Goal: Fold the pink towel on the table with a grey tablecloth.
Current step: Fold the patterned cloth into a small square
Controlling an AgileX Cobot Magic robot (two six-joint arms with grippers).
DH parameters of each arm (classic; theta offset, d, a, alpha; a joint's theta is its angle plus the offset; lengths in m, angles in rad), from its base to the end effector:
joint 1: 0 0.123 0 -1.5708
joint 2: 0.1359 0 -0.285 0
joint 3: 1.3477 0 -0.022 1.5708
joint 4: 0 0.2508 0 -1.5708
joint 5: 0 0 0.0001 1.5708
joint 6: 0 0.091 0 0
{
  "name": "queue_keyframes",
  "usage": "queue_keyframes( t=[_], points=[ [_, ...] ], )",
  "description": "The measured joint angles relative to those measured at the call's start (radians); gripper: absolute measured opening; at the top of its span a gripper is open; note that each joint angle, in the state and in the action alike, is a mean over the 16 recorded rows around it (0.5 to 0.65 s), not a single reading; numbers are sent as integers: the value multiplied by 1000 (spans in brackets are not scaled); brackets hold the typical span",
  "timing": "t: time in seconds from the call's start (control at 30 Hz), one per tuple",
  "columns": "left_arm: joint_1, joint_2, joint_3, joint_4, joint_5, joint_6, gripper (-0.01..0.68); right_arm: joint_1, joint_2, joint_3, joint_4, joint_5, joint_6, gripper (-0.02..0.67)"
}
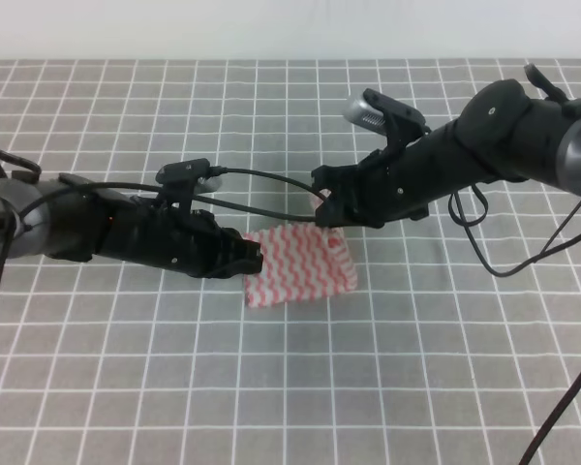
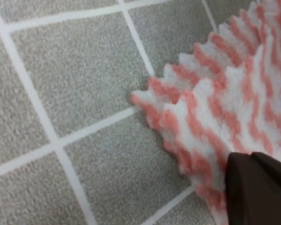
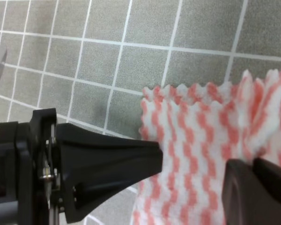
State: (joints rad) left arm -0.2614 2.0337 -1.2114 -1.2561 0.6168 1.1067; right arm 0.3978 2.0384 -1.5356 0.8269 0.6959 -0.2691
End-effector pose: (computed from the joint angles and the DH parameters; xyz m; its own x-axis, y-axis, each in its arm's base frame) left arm 0.3788 -0.1532 0.1447 -0.8278 0.1486 -0.5409 0.4562 0.7394 -0.4951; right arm 0.3963 0.2132 0.2122 -0.9217 0.0079 -0.3878 -0.2422 0.7692 0.5914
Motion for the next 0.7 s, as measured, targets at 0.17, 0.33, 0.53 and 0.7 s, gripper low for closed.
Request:
queue_keyframes(
  t=[0.17,0.33,0.53,0.7],
  points=[
    [0,5,0,-18,1,16,-4,14,0,0,10,1,0,-12],
    [0,4,0,-20,2,18,-4,37,0,0,22,-9,-1,-12],
    [0,5,0,-25,3,22,-4,65,0,0,30,-33,-2,-12],
    [1,6,0,-30,6,28,-4,78,2,0,35,-52,-2,-12]
  ],
)
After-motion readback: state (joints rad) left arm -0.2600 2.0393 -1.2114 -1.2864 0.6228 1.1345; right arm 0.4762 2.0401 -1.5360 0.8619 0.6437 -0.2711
